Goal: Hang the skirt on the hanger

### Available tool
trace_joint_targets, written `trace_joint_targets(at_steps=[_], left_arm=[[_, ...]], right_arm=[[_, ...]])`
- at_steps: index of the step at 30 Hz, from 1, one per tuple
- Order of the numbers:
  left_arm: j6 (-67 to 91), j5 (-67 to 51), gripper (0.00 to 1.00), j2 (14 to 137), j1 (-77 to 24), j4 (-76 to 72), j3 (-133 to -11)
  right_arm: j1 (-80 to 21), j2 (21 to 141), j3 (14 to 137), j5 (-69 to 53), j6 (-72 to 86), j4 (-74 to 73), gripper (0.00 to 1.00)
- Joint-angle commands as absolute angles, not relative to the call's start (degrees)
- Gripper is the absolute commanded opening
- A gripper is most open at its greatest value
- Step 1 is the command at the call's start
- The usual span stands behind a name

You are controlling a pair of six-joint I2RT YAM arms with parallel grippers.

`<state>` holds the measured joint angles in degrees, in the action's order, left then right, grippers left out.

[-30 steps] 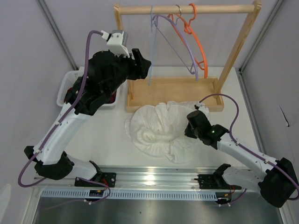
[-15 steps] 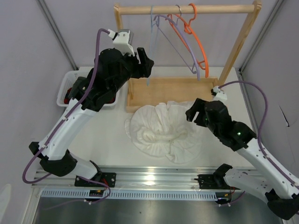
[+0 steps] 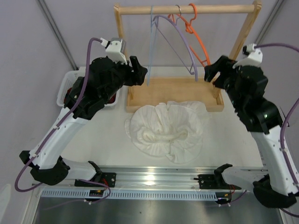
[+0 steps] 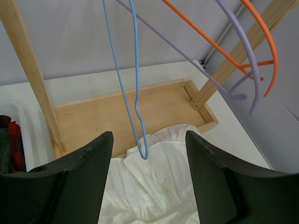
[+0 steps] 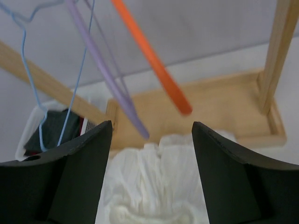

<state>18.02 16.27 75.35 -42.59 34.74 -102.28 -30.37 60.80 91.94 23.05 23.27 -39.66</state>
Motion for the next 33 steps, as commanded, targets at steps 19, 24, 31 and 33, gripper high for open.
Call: trace_joint_targets(at_steps=[19,24,31,33], left_arm=[[19.2,13.4,0.69,70.0,-42.3,33.5,-97.1],[18.7,13.5,0.69,70.0,-42.2,33.9,-97.5],[18.5,13.5,0.69,70.7,-42.2,34.5,-98.0],[18.5,13.5,0.69,70.8,-42.3,34.5,-98.2]], right_arm=[[-13.9,90.3,122.6,-1.2,12.5,-30.9,0.80],[-14.0,90.6,121.8,-1.3,12.6,-30.1,0.80],[-14.9,92.1,121.9,-3.0,12.7,-29.7,0.76],[-15.6,92.5,121.8,-2.4,12.2,-29.9,0.75]])
